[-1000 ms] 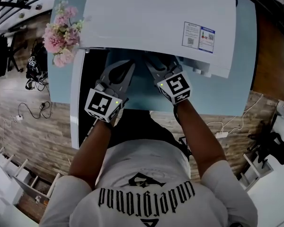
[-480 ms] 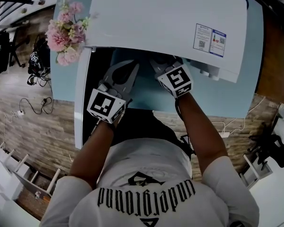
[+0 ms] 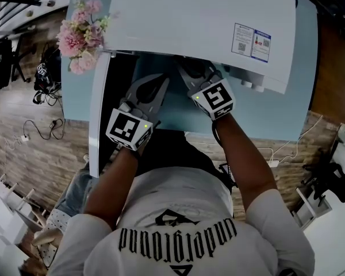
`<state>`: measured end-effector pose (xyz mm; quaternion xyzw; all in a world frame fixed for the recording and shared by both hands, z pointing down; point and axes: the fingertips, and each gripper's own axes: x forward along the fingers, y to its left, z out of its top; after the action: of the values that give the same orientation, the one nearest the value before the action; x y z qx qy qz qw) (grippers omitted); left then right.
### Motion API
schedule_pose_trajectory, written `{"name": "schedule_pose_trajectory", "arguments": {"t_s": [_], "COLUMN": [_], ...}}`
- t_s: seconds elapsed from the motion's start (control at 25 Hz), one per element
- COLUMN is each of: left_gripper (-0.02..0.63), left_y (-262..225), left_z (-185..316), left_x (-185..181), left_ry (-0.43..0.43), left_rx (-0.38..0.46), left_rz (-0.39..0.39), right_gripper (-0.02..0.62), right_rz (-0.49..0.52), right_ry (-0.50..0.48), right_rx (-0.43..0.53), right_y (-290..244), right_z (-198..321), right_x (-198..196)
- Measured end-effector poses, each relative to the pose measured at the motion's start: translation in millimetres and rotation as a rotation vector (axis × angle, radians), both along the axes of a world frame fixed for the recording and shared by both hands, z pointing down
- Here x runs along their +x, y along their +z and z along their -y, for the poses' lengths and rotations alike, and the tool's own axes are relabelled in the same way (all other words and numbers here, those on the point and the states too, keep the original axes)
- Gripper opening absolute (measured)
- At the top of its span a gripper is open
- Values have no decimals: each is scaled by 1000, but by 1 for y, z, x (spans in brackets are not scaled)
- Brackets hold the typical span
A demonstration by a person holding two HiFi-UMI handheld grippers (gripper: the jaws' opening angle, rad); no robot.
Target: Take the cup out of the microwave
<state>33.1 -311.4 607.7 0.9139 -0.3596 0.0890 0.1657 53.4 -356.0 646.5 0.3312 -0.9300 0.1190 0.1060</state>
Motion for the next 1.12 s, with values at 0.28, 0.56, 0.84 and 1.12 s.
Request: {"name": "schedule_pose_trajectory", "arguments": {"t_s": [0.28,0.56,0.84,1.12], "left_gripper": [50,51,51,50], "left_y": [-12,-28,-37,-58], "left_z": [-22,-55,-86,-104], "left_x": [5,10,15,16], "left_ry": [2,6,22,25], "left_rx": [23,63,89,133], "left_rz": [-1,-11,-7,-2], "right_gripper": [11,11,11,11], "right_rz": [7,22,31,39], "right_ry": [0,5,14,11], "right_rx": [15,31,49,90], "right_y": [-18,-33,-46,-77], "right_z": [-32,-76,-118,-147], "right_x": [6,9,12,17]}}
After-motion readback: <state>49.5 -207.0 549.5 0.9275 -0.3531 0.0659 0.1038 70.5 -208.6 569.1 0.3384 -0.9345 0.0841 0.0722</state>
